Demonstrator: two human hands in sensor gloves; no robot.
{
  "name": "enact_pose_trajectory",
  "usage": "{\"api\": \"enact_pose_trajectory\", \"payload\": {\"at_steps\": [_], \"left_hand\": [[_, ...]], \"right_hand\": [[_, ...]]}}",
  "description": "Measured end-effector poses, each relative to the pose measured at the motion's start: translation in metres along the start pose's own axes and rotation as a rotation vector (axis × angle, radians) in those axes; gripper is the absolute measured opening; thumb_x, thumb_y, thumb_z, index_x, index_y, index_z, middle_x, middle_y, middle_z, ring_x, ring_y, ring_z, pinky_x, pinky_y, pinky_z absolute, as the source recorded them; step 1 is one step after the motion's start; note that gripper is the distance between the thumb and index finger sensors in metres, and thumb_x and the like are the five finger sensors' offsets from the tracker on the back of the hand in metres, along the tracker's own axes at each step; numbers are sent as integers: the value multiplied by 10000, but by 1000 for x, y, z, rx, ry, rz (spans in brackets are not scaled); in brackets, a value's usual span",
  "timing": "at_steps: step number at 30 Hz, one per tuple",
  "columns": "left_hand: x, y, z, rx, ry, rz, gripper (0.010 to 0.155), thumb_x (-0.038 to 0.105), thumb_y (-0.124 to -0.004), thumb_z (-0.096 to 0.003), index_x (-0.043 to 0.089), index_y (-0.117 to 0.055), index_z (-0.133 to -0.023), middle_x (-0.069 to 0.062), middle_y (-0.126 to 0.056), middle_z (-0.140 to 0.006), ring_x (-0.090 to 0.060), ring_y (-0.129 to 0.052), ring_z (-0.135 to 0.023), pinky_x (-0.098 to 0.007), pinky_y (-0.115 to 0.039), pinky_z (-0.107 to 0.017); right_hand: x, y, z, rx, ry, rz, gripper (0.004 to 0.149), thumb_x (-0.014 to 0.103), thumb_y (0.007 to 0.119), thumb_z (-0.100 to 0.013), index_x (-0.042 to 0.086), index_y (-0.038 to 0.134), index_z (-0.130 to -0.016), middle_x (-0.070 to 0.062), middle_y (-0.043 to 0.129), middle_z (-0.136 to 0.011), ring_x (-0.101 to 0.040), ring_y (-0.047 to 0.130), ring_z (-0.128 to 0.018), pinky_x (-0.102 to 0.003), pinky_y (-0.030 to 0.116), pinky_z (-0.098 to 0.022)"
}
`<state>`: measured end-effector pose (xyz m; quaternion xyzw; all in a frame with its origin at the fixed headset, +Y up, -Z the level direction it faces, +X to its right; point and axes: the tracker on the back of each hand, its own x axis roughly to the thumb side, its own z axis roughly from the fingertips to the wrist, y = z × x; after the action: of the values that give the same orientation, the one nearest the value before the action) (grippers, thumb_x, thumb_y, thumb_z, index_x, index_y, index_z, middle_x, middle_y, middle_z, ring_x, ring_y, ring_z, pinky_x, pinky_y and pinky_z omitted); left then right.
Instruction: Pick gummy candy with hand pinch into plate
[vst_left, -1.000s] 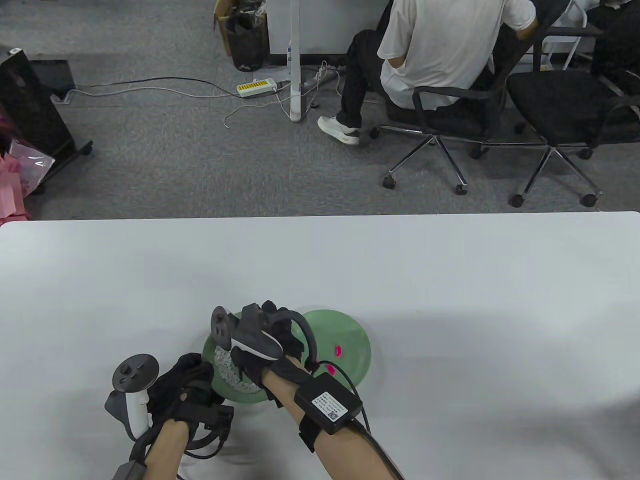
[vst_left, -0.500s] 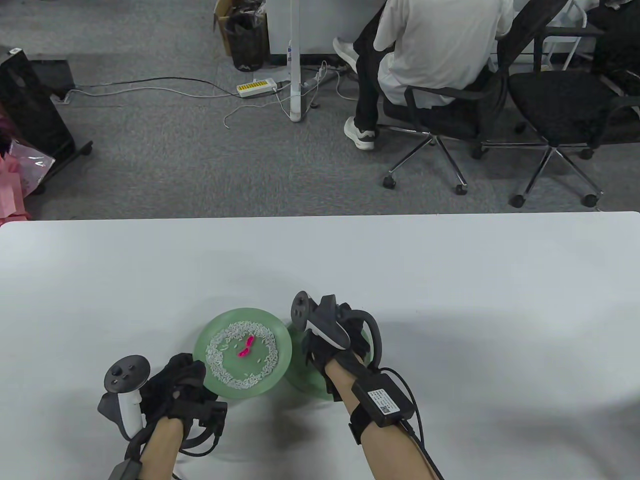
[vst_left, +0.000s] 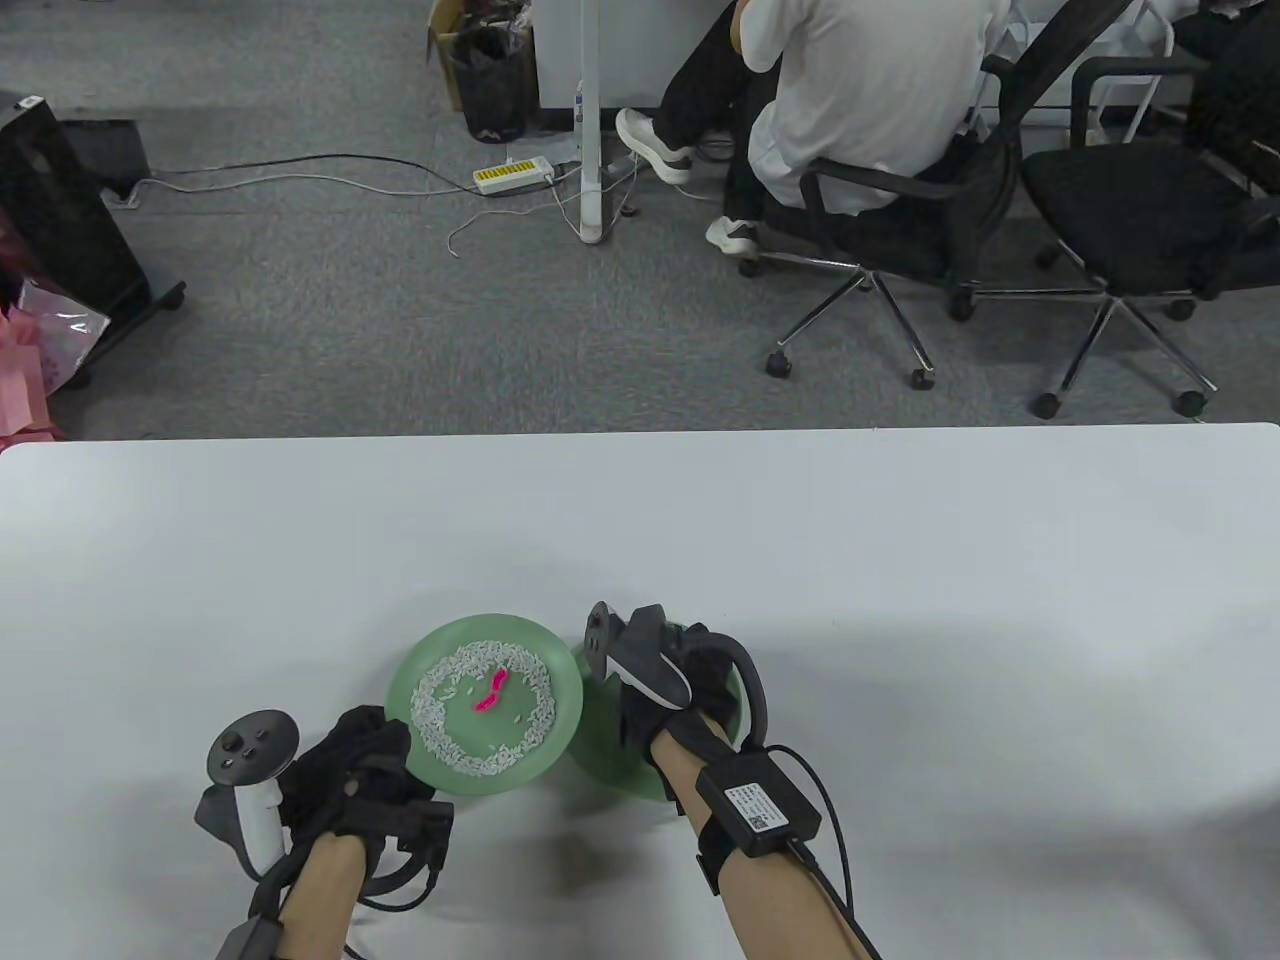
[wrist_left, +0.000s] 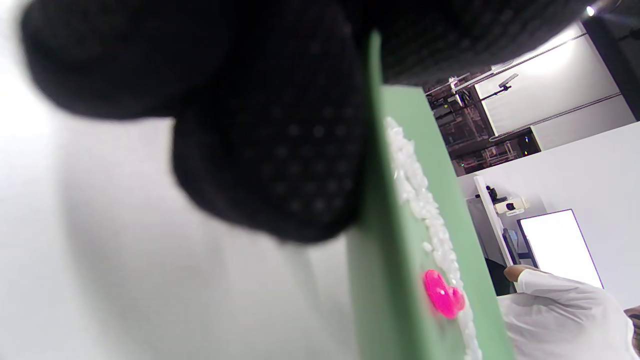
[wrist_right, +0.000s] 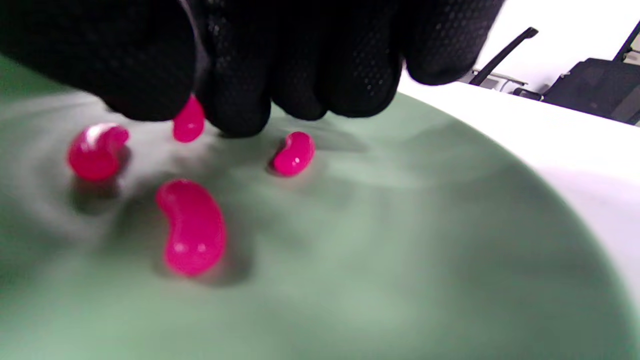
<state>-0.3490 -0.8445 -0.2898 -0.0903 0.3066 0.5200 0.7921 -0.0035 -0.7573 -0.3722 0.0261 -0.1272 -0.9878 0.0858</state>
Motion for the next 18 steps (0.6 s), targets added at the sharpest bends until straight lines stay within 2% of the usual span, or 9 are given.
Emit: {"api": "enact_pose_trajectory", "payload": {"at_steps": [2, 6, 9, 12, 18], "left_hand": [[0, 0, -1, 1, -2, 4, 508, 375, -832, -400, 161, -880, -858, -49, -1036, -571, -202, -1135, -142, -321, -969, -154], [-1, 1, -1, 0, 0, 12, 507, 375, -830, -402, 165, -875, -861, -47, -1034, -575, -203, -1136, -149, -321, -970, -157], [0, -1, 0, -2, -2, 7, 507, 377, -829, -401, 166, -876, -861, -47, -1034, -576, -201, -1136, -148, -321, -970, -156], [0, -2, -1, -4, -9, -2, 507, 378, -827, -402, 169, -874, -861, -45, -1034, -577, -199, -1138, -150, -318, -972, -158], [4, -5, 6, -1, -26, -17, 507, 378, -825, -403, 173, -869, -864, -44, -1032, -584, -201, -1142, -161, -318, -974, -164]], "right_hand": [[-5, -3, -1, 1, 28, -41, 493, 495, 875, -334, 260, 922, -765, 45, 840, -883, -265, 831, -801, -525, 673, -665], [-13, -28, 7, -135, 67, -179, 490, 503, 849, -343, 261, 923, -763, 36, 842, -885, -264, 839, -788, -519, 685, -652], [-6, -47, 18, -187, 19, -287, 503, 506, 851, -340, 269, 913, -779, 31, 838, -900, -264, 840, -793, -520, 686, -653], [18, -61, 33, -175, -71, -382, 517, 504, 865, -336, 276, 903, -798, 24, 834, -914, -269, 838, -801, -526, 681, -658], [80, -61, 49, -135, -86, -209, 504, 489, 886, -332, 294, 909, -796, 36, 856, -899, -256, 854, -786, -515, 693, -652]]}}
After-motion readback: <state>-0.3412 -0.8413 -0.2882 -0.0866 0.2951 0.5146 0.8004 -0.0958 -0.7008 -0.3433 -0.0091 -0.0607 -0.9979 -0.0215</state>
